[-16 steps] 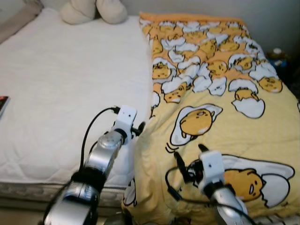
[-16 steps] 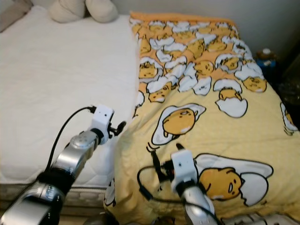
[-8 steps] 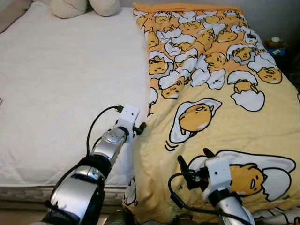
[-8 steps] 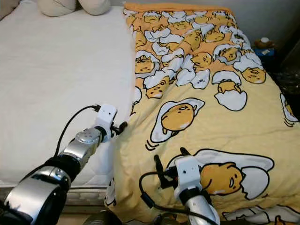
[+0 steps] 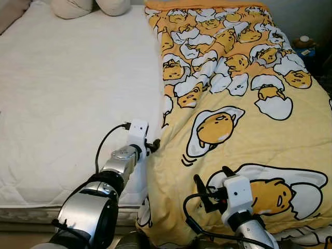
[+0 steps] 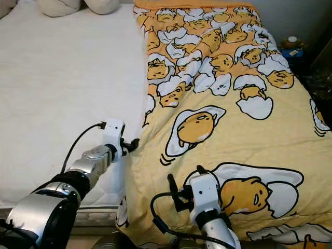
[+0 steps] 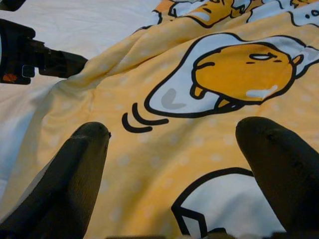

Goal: Clean up the room

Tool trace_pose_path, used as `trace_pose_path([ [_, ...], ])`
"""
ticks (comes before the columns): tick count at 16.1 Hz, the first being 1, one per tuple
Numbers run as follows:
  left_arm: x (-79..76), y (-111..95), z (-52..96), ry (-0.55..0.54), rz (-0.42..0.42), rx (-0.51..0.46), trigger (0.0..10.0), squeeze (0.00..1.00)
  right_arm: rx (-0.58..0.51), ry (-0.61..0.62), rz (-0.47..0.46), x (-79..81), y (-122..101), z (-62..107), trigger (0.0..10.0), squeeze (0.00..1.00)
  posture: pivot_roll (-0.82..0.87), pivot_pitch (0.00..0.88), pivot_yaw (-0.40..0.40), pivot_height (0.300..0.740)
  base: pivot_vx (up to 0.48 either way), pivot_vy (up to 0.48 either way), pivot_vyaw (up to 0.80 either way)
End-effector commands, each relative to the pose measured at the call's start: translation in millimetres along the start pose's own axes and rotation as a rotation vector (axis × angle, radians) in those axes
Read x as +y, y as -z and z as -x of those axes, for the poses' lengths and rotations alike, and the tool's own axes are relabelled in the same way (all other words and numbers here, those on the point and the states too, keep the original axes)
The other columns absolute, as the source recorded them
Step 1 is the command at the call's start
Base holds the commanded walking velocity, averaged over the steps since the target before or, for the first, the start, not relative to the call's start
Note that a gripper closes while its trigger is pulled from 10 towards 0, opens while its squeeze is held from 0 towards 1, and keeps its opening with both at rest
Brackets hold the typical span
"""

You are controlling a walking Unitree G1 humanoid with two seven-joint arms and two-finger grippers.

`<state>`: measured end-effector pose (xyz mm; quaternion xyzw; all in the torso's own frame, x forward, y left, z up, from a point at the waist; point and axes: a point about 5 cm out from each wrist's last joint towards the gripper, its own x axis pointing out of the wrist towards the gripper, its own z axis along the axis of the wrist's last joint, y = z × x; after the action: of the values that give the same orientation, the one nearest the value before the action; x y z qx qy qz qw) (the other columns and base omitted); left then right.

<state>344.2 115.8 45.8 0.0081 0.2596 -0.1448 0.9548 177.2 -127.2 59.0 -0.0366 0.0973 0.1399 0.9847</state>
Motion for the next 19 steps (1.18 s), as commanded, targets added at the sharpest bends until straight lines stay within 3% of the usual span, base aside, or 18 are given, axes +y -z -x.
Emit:
trace_pose_path([
  [1,-0.9,-6.7,-1.1,-0.004,-0.011,-0.013,10.0,0.00,-0.003,0.008,-0.002,-0.3,-2.7,2.4,10.0,0.00,-0.16,0.139,0.053,0.740,0.000,0.000,0.00],
  [2,1.8,-15.9,-1.3,-0.028,-0.069,-0.046,10.0,0.00,-0.003,0.012,-0.001,-1.5,-3.2,2.2,10.0,0.00,-0.16,0.138,0.056,0.740,0.000,0.000,0.00],
  [4,23.3,-47.3,3.6,-0.207,-0.240,-0.176,10.0,0.00,-0.003,0.021,0.000,-2.9,-2.7,2.1,10.0,0.00,-0.16,0.133,0.059,0.740,0.000,0.000,0.00],
  [5,28.9,-58.0,6.2,-0.257,-0.251,-0.232,10.0,0.00,-0.003,0.023,-0.001,-2.7,-2.3,1.1,10.0,0.00,-0.15,0.129,0.061,0.740,0.000,0.000,0.00],
  [7,25.8,-69.1,7.6,-0.248,-0.250,-0.307,10.0,0.00,-0.007,0.020,-0.006,-0.5,-2.4,-1.9,10.0,0.00,-0.14,0.126,0.060,0.740,0.000,0.000,0.00],
  [10,5.7,-63.1,2.8,-0.101,-0.201,-0.300,10.0,0.00,-0.008,0.019,-0.007,-1.1,-2.3,-2.9,10.0,0.00,-0.14,0.126,0.059,0.740,0.000,0.000,0.00],
  [12,-2.8,-52.3,-0.8,-0.042,-0.164,-0.234,10.0,0.00,-0.006,0.016,-0.008,-1.5,-1.9,-2.4,10.0,0.00,-0.14,0.129,0.056,0.740,0.000,0.000,0.00],
  [15,-11.8,-49.5,-3.1,-0.025,-0.248,-0.206,10.0,0.00,-0.001,-0.041,-0.024,2.8,-1.2,2.1,10.0,0.00,-0.15,0.130,0.052,0.740,0.000,0.000,0.00],
  [19,-22.8,-47.9,-5.9,0.016,-0.243,-0.174,10.0,0.00,0.031,-0.120,0.005,11.3,4.7,10.1,10.0,0.00,-0.16,0.140,0.055,0.740,0.000,0.000,0.00],
])
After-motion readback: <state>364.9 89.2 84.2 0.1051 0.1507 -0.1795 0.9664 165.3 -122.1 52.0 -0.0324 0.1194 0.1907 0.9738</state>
